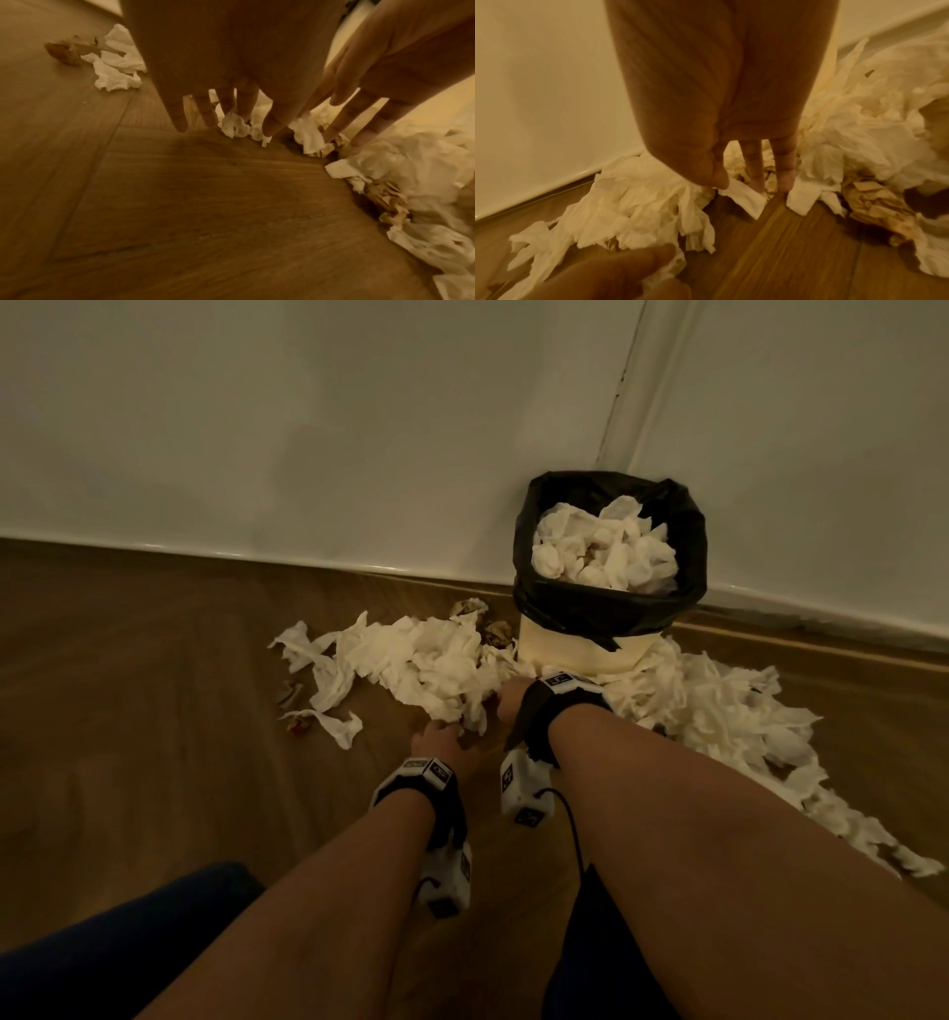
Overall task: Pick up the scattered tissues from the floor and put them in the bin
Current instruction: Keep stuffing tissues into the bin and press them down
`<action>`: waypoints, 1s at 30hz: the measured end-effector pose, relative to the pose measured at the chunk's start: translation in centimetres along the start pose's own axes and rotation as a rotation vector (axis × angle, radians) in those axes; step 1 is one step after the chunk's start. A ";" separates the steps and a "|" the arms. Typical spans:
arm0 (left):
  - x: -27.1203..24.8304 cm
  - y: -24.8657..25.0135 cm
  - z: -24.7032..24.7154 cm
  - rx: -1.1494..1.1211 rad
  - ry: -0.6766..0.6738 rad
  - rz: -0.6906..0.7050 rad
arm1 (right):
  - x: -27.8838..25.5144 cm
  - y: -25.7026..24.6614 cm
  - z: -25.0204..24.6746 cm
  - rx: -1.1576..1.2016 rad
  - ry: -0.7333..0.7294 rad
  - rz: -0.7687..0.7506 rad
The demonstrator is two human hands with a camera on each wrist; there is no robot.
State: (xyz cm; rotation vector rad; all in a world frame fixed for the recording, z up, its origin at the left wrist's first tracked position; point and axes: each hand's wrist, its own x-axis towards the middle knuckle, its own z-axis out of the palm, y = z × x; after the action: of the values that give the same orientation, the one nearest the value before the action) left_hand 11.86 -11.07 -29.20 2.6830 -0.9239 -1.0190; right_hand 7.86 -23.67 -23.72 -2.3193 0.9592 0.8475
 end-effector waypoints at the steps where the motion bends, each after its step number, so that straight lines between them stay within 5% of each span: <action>1: -0.1 -0.2 -0.2 -0.076 0.021 -0.016 | -0.5 0.0 -0.5 -0.021 -0.002 -0.005; 7: -1.2 -2.0 -0.6 -0.592 0.224 -0.240 | -0.7 0.8 -3.5 0.147 0.278 0.031; 11: -1.0 -3.3 0.2 -0.983 0.220 -0.380 | -0.6 2.3 -3.3 0.178 0.210 0.052; 14: -0.7 -3.7 0.3 -0.976 0.188 -0.402 | -1.2 2.5 -2.5 0.124 0.072 0.023; 18: -0.1 -3.7 -0.3 -1.058 0.096 -0.624 | -0.6 2.8 -2.8 0.088 0.038 -0.039; 21: 0.1 -3.4 0.0 -1.238 0.086 -0.585 | -0.6 2.7 -2.6 0.195 0.027 -0.106; 24: 0.1 -3.0 0.1 -1.350 0.093 -0.529 | -0.2 2.8 -2.1 0.372 -0.021 0.032; 30: 0.6 -3.4 0.6 -1.498 0.106 -0.510 | -0.6 2.8 -1.4 -0.037 0.060 0.008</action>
State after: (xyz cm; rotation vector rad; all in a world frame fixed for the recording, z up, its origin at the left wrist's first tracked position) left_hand 13.53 -8.69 -31.08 1.5589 0.5120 -0.9695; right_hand 5.92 -26.03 -22.88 -2.3864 0.9859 0.8095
